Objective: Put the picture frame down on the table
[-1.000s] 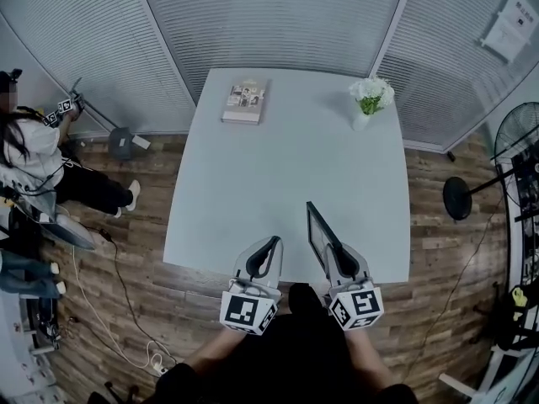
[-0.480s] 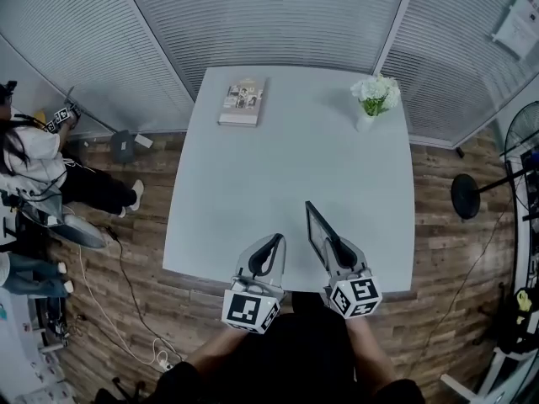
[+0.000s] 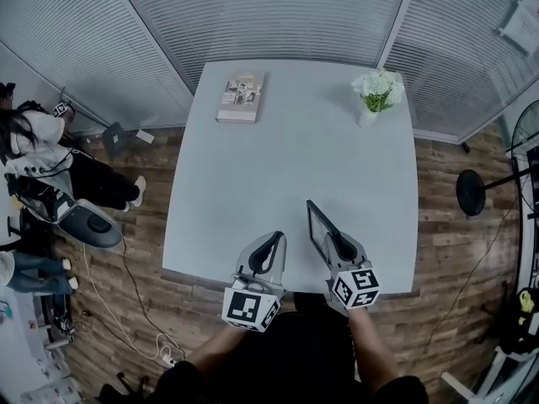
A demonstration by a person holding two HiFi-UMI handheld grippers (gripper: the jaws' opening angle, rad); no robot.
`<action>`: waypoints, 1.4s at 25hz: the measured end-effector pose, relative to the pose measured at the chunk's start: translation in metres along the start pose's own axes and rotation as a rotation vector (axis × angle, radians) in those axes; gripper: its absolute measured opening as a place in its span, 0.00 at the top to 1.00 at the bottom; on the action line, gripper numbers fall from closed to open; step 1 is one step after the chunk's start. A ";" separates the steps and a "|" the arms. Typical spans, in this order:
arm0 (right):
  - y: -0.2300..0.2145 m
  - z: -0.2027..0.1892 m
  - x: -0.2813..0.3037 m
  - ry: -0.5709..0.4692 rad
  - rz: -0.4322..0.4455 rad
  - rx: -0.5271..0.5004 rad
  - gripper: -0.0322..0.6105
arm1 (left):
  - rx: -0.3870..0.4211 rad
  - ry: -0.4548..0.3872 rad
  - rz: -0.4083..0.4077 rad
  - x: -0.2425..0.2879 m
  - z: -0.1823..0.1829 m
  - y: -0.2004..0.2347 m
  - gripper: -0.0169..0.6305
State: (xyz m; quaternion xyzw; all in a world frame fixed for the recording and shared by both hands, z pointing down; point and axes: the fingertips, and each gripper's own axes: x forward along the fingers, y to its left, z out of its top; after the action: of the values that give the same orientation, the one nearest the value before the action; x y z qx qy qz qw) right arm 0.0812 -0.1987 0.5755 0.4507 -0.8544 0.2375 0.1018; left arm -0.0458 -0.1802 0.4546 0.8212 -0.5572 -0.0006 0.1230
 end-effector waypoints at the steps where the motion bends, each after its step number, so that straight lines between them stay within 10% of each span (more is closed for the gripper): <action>1: -0.004 -0.002 0.002 0.006 -0.001 0.006 0.86 | -0.001 0.003 0.000 0.002 -0.001 -0.001 0.94; 35: -0.134 -0.068 0.016 0.079 -0.120 0.232 0.83 | -0.009 0.023 -0.019 0.011 -0.008 -0.009 0.94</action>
State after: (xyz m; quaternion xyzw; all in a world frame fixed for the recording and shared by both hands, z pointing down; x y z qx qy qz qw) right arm 0.1786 -0.2411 0.6826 0.4999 -0.7881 0.3459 0.0967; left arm -0.0326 -0.1857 0.4617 0.8257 -0.5481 0.0050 0.1332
